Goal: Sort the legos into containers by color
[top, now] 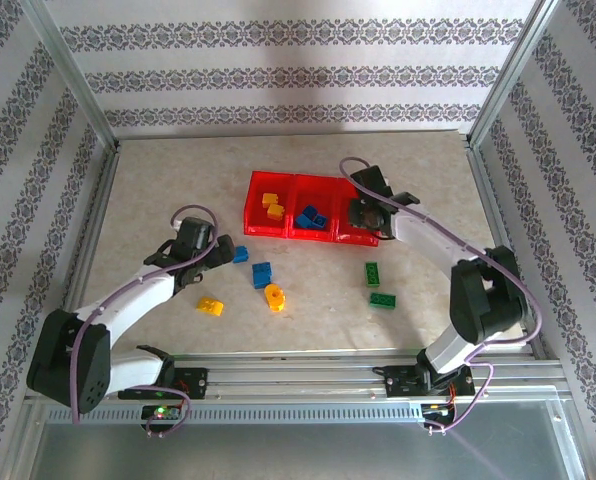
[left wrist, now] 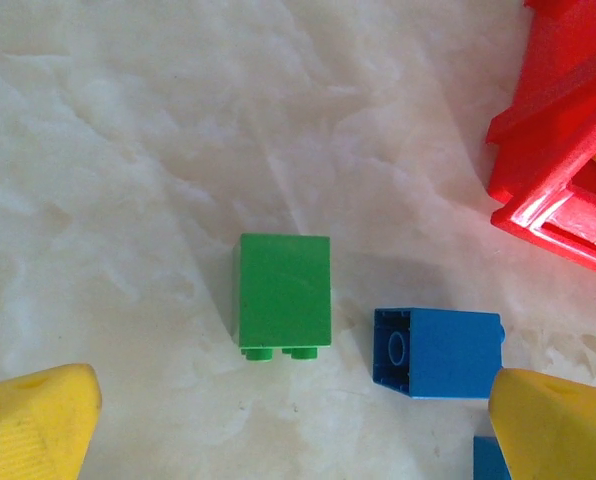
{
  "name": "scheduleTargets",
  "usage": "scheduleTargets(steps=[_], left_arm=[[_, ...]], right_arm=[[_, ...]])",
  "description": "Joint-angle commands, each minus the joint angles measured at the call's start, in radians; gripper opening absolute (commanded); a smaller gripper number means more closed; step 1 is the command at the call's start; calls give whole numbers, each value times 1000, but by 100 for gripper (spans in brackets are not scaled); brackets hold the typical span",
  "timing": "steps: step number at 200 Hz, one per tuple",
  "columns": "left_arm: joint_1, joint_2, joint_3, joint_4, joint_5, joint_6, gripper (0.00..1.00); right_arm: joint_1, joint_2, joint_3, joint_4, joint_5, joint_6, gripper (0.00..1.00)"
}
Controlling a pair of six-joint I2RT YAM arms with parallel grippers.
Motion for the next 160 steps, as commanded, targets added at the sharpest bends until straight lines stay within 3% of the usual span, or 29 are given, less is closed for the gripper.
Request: scheduleTargets(steps=[1, 71, 133, 160], left_arm=[[12, -43, -21, -58, -21, -11, 100], [11, -140, -71, -155, -9, -30, 100], [11, -236, -104, -285, 0, -44, 100], [10, -295, -113, -354, 5, -58, 100]], right_arm=[[4, 74, 72, -24, 21, -46, 25], [4, 195, 146, -28, 0, -39, 43], [4, 173, 140, -28, -2, -36, 47], [8, 134, 126, -22, -8, -39, 56]])
